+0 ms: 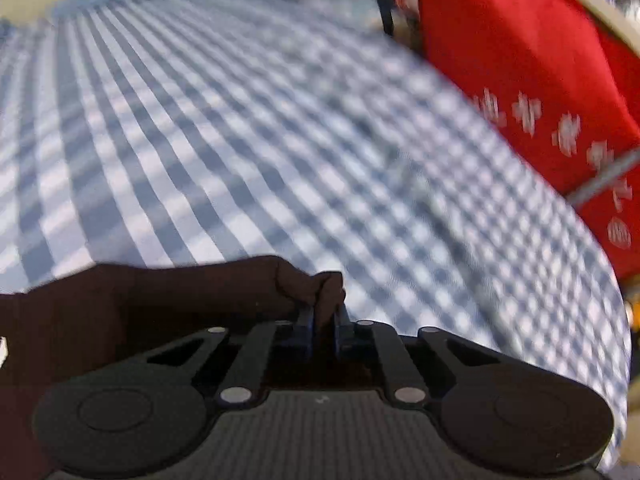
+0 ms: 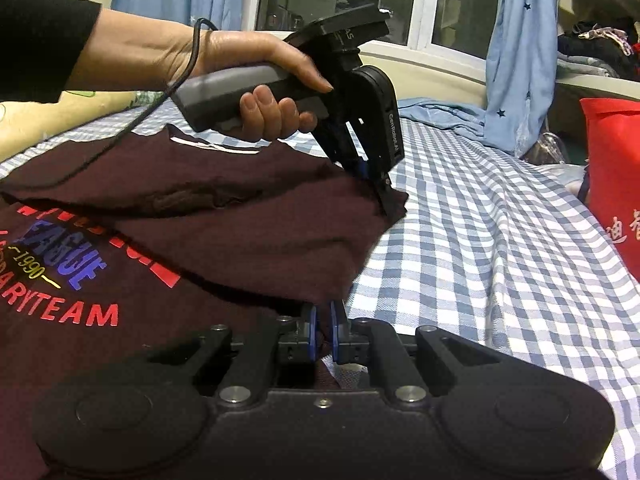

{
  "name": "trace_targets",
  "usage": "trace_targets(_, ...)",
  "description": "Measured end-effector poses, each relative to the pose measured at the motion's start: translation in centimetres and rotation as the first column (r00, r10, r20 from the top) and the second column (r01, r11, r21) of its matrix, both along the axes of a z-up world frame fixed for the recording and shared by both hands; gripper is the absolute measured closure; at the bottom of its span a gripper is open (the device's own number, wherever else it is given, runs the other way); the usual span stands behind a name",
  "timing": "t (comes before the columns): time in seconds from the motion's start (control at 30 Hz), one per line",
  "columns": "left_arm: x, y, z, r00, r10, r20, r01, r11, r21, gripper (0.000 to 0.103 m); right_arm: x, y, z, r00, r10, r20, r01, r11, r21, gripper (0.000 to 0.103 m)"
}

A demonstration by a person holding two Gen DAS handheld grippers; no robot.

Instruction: Fold small clothes

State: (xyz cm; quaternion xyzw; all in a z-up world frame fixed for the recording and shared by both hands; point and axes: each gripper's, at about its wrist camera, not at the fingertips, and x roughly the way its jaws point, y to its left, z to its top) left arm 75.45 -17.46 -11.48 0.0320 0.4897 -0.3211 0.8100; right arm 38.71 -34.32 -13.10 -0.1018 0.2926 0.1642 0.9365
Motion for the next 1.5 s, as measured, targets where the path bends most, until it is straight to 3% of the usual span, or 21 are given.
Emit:
trace_targets(0.1,0.4,1.6,-0.2,0.997,0.079,-0.017,-0.081,0.992,-0.096,0.095,-0.4,0.4,0.2,0.999,-0.038,0.028,0.039,0.998,-0.057,0.103)
trace_targets(0.27,0.1,1.8,-1.4,0.991,0.126,-0.033,-0.129,0.984,-0.120,0.094,-1.0,0.4,0.1,0.999,-0.051,0.013,0.051,0.996,-0.070,0.103)
trace_targets(0.33,0.2,1.7,-1.7,0.991,0.125,-0.053,-0.130,0.984,-0.125,0.088,-1.1,0.4,-0.2,0.999,-0.051,-0.008,0.050,0.995,-0.086,0.103)
trace_targets(0.4,0.1,2.2,-0.9,0.991,0.124,-0.043,-0.130,0.976,-0.177,0.074,-1.3,0.0,-0.3,0.998,-0.058,-0.005,0.057,0.995,-0.087,0.103)
trace_targets(0.43,0.0,2.7,0.0,0.991,0.127,-0.034,-0.131,0.962,-0.238,0.068,-1.4,-0.2,-0.1,0.998,-0.054,-0.013,0.052,0.995,-0.082,0.103)
trace_targets(0.5,-0.3,4.2,1.5,0.988,0.153,-0.011,-0.147,0.923,-0.354,0.044,-1.7,-0.8,0.2,0.997,-0.072,-0.021,0.070,0.995,-0.065,0.102)
trace_targets(0.57,-0.4,5.7,3.5,0.978,0.207,0.027,-0.175,0.883,-0.435,0.040,-1.8,-1.7,0.4,0.995,-0.090,-0.043,0.088,0.995,-0.037,0.100)
trace_targets(0.63,-0.7,6.9,5.6,0.969,0.242,0.057,-0.190,0.870,-0.454,0.034,-1.9,-2.6,0.8,0.993,-0.109,-0.053,0.109,0.994,-0.008,0.095)
trace_targets(0.77,-4.9,9.4,9.0,0.927,0.299,0.228,-0.186,0.892,-0.412,0.008,-1.4,-4.3,2.9,0.994,-0.114,-0.007,0.114,0.993,0.034,0.077)
trace_targets(0.93,-14.5,14.2,9.7,0.864,0.336,0.375,-0.220,0.922,-0.318,0.003,3.4,-6.7,7.5,0.999,0.011,0.051,-0.020,0.981,0.193,0.044)
trace_targets(1.03,-20.7,15.7,9.1,0.839,0.337,0.427,-0.294,0.941,-0.165,0.002,8.9,-6.9,8.6,0.992,0.113,0.048,-0.121,0.970,0.211,0.048)
trace_targets(1.13,-26.2,16.8,8.1,0.829,0.336,0.447,-0.347,0.936,-0.059,0.002,14.9,-6.5,8.3,0.986,0.169,0.000,-0.168,0.979,0.117,0.067)
trace_targets(1.17,-28.1,17.0,7.8,0.831,0.338,0.442,-0.357,0.933,-0.042,0.002,17.3,-6.2,7.7,0.982,0.180,-0.048,-0.176,0.981,0.078,0.073)
trace_targets(1.23,-31.6,18.1,7.4,0.832,0.353,0.428,-0.374,0.927,-0.037,0.002,20.4,-5.7,6.7,0.976,0.186,-0.111,-0.182,0.982,0.044,0.073)
trace_targets(1.33,-36.2,20.4,6.8,0.831,0.397,0.390,-0.416,0.909,-0.040,0.002,23.0,-5.0,5.4,0.970,0.190,-0.153,-0.194,0.981,-0.006,0.073)
trace_targets(1.5,-40.5,24.6,6.2,0.803,0.463,0.374,-0.497,0.868,-0.008,0.002,24.8,-2.5,3.6,0.937,0.249,-0.246,-0.274,0.959,-0.073,0.073)
